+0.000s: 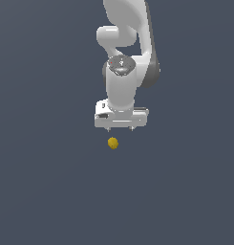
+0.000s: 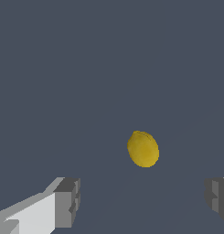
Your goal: Pick up the object and move it to a goal position.
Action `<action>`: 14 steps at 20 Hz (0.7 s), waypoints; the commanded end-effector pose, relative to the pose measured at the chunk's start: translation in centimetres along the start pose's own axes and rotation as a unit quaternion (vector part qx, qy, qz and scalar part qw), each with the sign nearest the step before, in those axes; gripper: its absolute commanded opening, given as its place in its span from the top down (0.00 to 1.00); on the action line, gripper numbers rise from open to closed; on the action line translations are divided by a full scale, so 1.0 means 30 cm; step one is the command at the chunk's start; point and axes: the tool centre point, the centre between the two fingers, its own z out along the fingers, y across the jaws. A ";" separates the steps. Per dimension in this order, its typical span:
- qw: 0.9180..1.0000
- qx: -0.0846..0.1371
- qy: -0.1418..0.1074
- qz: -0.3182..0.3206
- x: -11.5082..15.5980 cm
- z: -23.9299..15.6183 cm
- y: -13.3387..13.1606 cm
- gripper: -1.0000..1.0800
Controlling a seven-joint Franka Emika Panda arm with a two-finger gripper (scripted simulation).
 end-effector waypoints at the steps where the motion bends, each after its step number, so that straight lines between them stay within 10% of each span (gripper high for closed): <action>1: 1.000 0.000 0.000 0.000 0.000 0.000 0.000 0.04; 14: 1.000 0.008 -0.009 0.000 -0.014 -0.013 0.019 0.04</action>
